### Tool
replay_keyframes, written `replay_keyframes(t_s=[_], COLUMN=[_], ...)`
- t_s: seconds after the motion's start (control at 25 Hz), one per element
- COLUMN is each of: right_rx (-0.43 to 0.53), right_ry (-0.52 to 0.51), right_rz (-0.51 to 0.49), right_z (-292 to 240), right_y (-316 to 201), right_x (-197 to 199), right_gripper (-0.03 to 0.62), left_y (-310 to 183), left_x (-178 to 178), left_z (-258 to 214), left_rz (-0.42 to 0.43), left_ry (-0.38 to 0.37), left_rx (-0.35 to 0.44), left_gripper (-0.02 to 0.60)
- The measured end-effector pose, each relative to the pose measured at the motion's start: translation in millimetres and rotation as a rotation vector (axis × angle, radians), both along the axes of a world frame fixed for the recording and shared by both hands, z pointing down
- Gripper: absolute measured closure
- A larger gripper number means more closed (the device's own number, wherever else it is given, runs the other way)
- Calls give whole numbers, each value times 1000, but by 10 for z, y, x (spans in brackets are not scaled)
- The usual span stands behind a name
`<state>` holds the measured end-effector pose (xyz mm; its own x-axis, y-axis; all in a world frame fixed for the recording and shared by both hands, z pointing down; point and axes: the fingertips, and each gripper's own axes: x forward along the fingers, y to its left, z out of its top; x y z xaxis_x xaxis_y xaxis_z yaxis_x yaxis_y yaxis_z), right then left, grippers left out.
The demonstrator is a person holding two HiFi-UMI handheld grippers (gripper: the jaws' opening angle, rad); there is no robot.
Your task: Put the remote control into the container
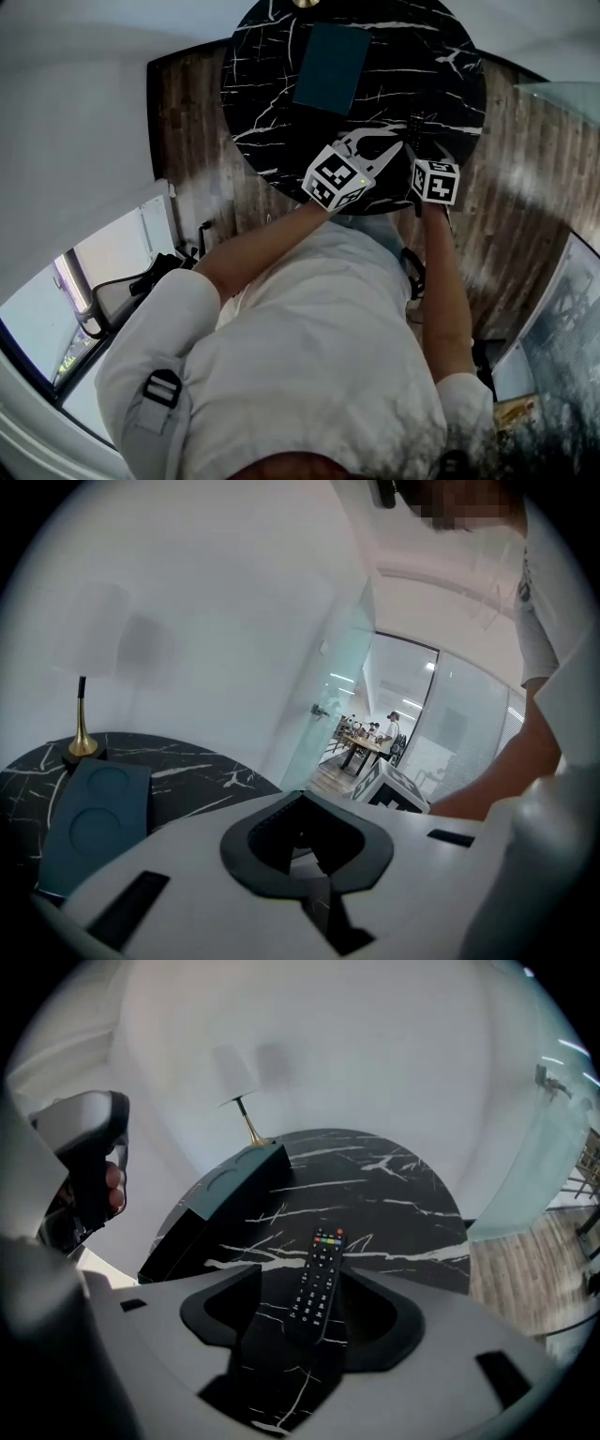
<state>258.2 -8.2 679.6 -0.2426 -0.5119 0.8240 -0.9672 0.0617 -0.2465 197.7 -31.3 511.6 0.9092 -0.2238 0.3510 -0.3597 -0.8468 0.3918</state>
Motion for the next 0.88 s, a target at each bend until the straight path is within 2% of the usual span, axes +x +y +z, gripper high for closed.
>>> replay_keyframes(t_s=[0.2,0.48,0.72,0.88], right_rx=[-87,-150,-156,-146], right_ry=[-2,12,68,133], right_rz=[22,29,18,-31], right_z=[345,622,716,754], right_y=[27,49,41,59], right_x=[43,39,69,67], right_gripper=[340,336,336,340], left_y=[24,45,9,40], left_x=[12,-1,-27,-13], left_z=[412,781,854,884], left_rz=[5,23,26,35], left_ry=[-57,-118,-144,-144], left_rx=[-52,-89,-103,-109], left_gripper=[575,575,575,575])
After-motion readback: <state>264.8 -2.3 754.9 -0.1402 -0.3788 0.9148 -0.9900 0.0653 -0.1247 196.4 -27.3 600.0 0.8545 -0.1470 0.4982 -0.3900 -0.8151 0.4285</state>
